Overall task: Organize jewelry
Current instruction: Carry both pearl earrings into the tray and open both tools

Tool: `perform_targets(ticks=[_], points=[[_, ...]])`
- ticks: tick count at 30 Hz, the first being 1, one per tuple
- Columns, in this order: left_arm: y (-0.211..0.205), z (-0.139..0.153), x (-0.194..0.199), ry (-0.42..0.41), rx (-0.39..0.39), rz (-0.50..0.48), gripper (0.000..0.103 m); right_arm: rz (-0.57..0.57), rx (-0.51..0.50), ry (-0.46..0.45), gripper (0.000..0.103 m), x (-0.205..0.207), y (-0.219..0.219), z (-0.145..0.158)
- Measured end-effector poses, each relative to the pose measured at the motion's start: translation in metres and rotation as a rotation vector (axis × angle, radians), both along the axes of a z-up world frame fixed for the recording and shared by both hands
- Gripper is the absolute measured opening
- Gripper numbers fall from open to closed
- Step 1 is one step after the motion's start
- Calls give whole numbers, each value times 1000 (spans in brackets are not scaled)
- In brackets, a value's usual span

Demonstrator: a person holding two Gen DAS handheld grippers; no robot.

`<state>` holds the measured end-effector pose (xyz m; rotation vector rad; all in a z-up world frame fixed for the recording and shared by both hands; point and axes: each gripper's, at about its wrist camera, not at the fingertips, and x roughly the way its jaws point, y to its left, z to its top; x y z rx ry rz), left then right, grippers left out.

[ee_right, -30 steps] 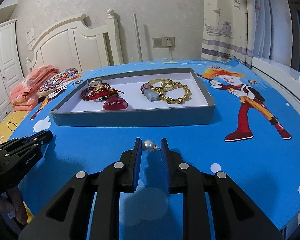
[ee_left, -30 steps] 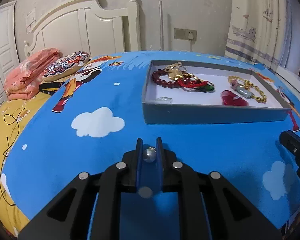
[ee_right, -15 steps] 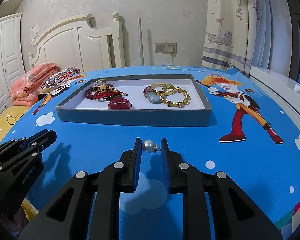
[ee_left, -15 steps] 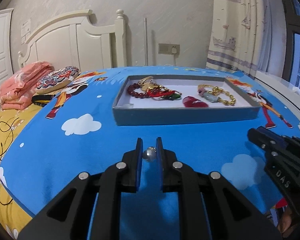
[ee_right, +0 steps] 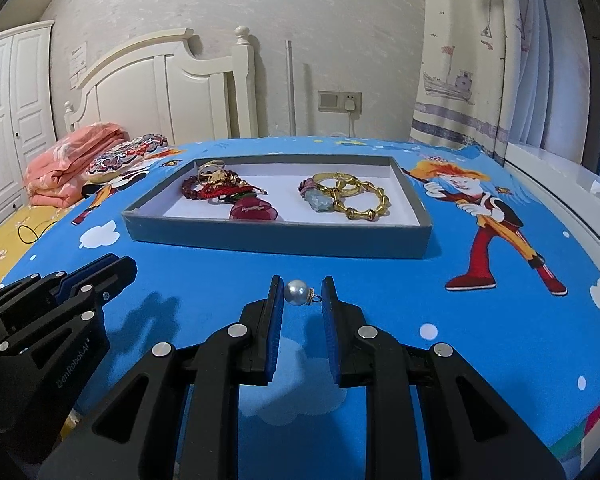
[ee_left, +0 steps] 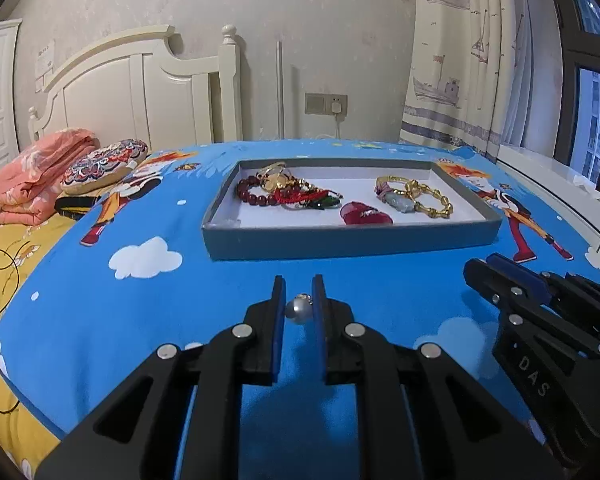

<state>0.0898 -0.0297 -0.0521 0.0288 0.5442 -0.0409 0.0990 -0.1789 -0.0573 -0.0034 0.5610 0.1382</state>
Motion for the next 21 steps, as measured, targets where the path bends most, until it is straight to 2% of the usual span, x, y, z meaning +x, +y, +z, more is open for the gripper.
perform_targets(ticks=[9,21], points=[[3,13,27,-13,12,7,13,5,-20,-30,19,17,3,14],[10,36,103,26,9,30,13,5,-34,-16,20,75,1,34]])
